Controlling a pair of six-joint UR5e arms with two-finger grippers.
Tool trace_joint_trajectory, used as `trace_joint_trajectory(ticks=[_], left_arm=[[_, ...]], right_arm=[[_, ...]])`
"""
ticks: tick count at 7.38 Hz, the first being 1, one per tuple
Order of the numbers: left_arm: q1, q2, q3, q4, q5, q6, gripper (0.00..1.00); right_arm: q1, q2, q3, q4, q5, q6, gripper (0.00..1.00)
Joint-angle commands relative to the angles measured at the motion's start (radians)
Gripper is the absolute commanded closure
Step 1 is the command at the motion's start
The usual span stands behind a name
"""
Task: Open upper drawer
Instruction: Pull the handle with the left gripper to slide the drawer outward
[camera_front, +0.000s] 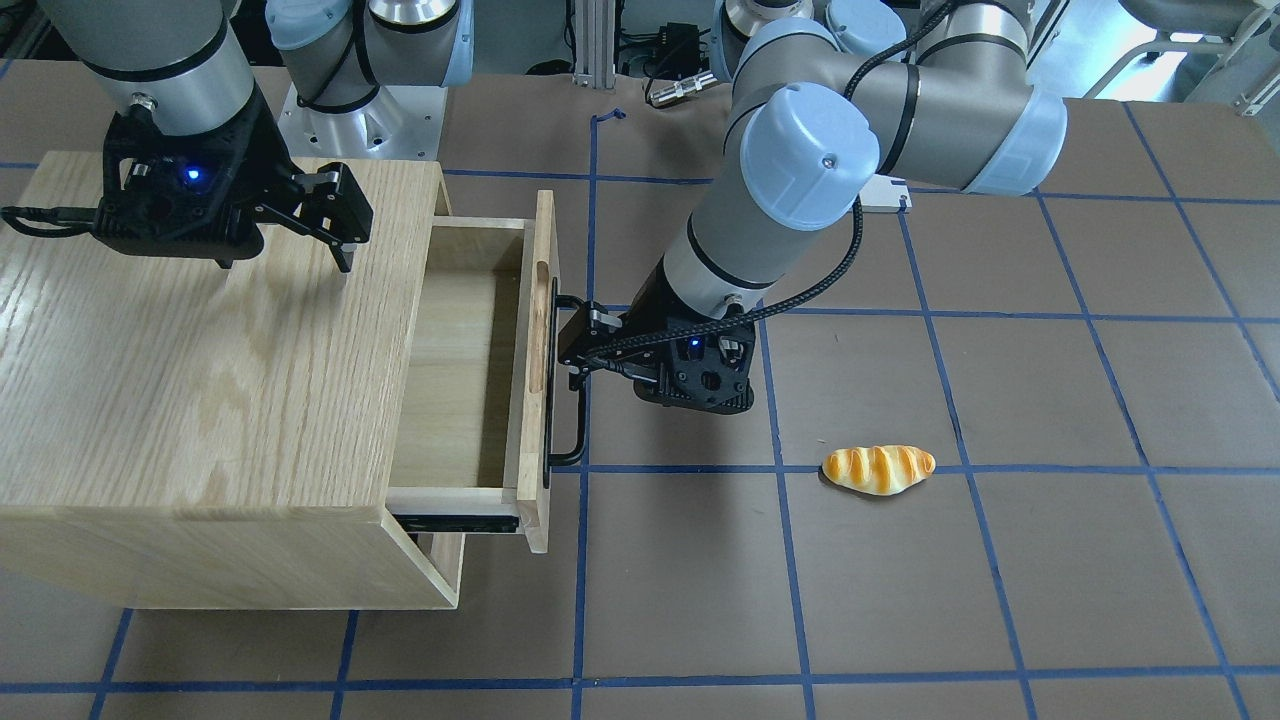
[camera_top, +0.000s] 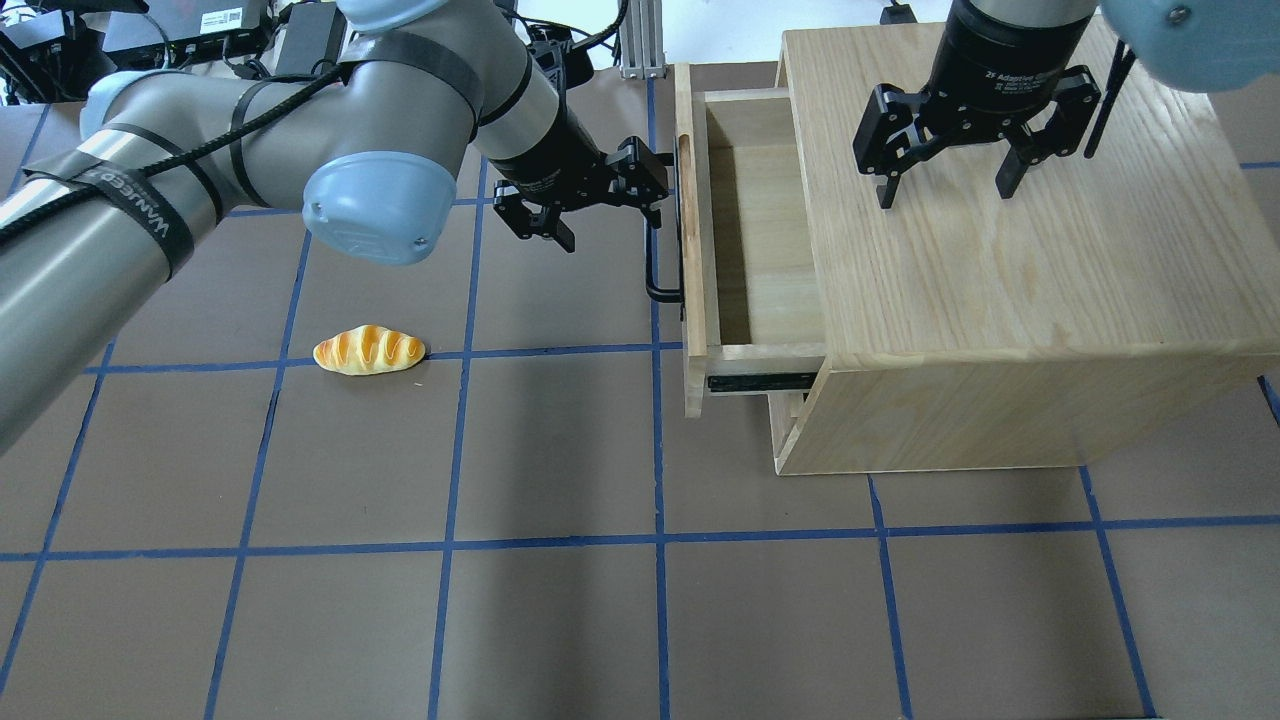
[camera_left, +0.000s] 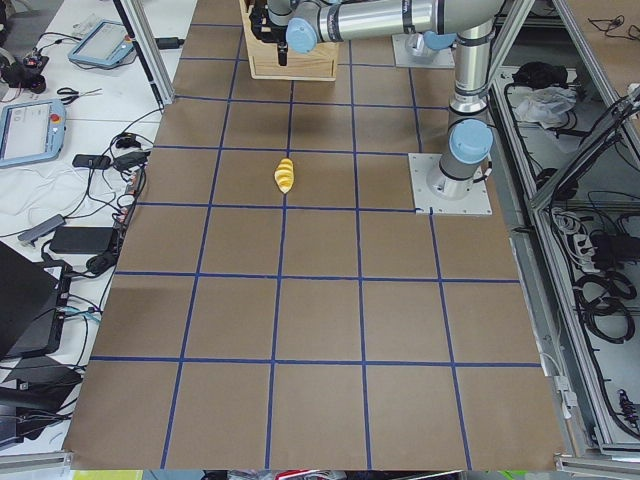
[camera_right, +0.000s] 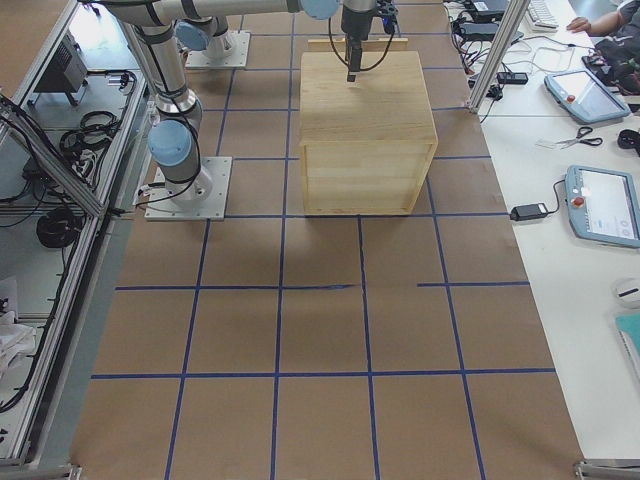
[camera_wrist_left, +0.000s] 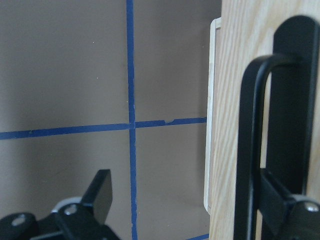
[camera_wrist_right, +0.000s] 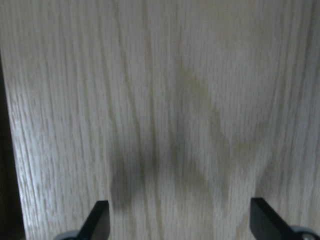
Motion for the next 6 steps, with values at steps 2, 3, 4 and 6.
trace_joint_trajectory(ticks=[2,3,4,6], left_arm=[[0.036,0.019,-0.010,-0.046,0.004,0.044,0.00],[0.059,0.029,-0.012,-0.080,0.004,0.079,0.00],[0.064,0.034,-0.012,-0.088,0.004,0.081,0.00],[0.092,0.049,-0.012,-0.123,0.004,0.106,0.00]], right_arm=[[0.000,0.000,-0.001,0.000,0.000,0.001,0.00],[-0.001,0.000,0.001,0.000,0.000,-0.001,0.00],[-0.001,0.000,-0.001,0.000,0.000,0.001,0.00],[0.000,0.000,-0.001,0.000,0.000,0.001,0.00]])
